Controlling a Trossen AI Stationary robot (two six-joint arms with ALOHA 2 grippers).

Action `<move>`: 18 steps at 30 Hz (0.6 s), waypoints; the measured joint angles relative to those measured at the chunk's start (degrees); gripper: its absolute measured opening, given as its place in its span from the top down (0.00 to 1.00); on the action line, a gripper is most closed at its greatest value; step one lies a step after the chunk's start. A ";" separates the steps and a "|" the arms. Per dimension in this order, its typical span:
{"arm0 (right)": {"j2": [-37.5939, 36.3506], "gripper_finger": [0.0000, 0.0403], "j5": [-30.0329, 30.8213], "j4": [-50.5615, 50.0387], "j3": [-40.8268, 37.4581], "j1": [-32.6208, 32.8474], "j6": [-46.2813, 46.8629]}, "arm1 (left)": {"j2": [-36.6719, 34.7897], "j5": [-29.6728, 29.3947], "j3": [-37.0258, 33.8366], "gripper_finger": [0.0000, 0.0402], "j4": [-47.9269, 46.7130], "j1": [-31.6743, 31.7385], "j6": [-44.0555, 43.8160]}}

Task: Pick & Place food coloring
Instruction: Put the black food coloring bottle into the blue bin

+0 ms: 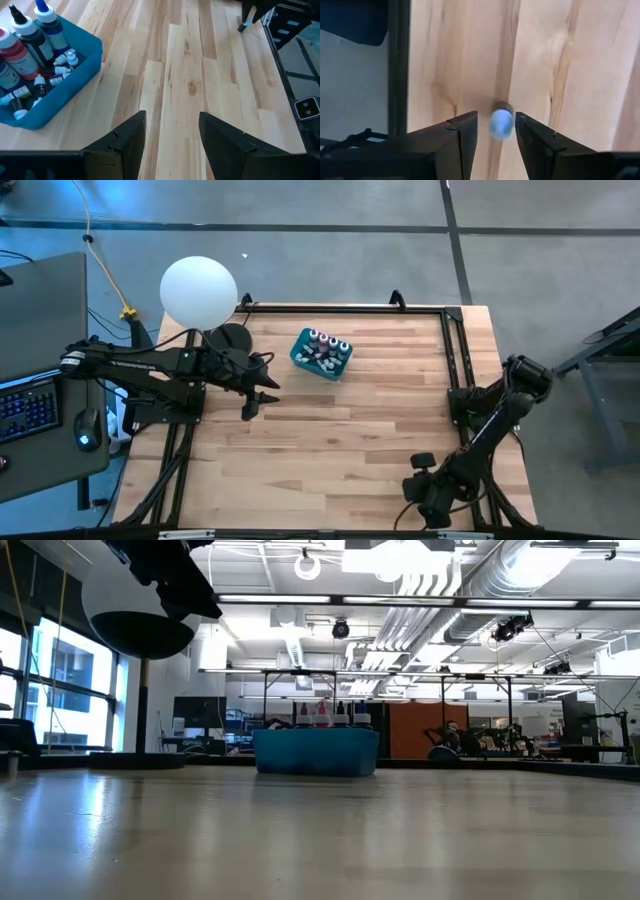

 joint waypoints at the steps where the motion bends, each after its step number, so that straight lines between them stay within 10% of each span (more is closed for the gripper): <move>1: 0.00 0.69 0.03 0.94 -1.00 0.00 0.00 | 0.00 0.00 0.00 0.55 0.00 0.00 -0.09; 18: -0.29 0.75 2.11 20.17 -12.80 -0.07 0.62 | 0.00 -0.02 0.00 0.55 0.17 0.00 -0.22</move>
